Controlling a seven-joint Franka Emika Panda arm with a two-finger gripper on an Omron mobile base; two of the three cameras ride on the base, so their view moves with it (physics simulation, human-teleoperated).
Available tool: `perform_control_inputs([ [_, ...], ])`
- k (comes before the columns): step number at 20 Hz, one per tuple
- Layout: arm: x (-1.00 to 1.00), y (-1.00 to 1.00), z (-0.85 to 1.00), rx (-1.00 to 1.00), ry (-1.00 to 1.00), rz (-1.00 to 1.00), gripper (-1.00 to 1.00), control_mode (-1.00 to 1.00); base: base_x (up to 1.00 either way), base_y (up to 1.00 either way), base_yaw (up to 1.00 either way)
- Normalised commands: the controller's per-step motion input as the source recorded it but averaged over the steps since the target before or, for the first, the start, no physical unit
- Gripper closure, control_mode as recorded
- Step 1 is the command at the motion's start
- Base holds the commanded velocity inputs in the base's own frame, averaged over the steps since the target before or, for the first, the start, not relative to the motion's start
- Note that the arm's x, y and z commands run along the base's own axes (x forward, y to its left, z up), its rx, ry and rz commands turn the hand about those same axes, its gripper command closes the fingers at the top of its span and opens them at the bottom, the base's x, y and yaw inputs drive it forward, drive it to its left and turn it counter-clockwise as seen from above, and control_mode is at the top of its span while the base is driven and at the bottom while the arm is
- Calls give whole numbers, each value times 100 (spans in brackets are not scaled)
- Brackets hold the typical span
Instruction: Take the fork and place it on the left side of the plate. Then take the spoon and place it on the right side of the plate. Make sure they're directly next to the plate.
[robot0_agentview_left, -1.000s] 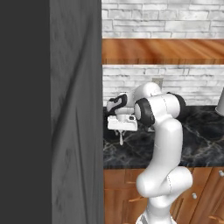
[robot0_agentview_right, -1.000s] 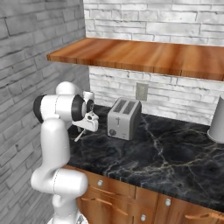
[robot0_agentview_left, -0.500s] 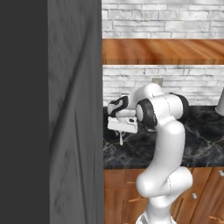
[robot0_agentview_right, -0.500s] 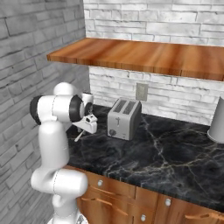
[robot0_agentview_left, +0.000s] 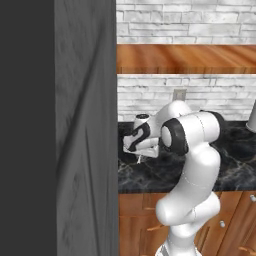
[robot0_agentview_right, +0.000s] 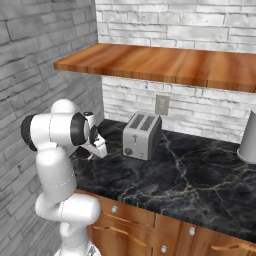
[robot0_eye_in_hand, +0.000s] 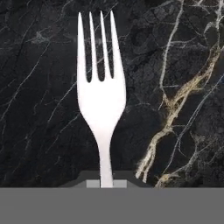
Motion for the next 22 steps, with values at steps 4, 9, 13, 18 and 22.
perform_control_inputs([
  [4, -78, -13, -17, -7, -40, 0, 100, -100, 0, 0, 0],
  [9, -48, -11, 10, -1, -37, 0, 100, -100, 0, 0, 0],
  [13, -6, -6, 59, 0, -18, 0, 100, -100, 0, 0, 0],
  [18, 0, -12, 85, 0, -6, 0, 100, -100, 0, 0, 0],
  [22, -8, -20, 96, 0, 0, 0, 100, -100, 0, 0, 0],
])
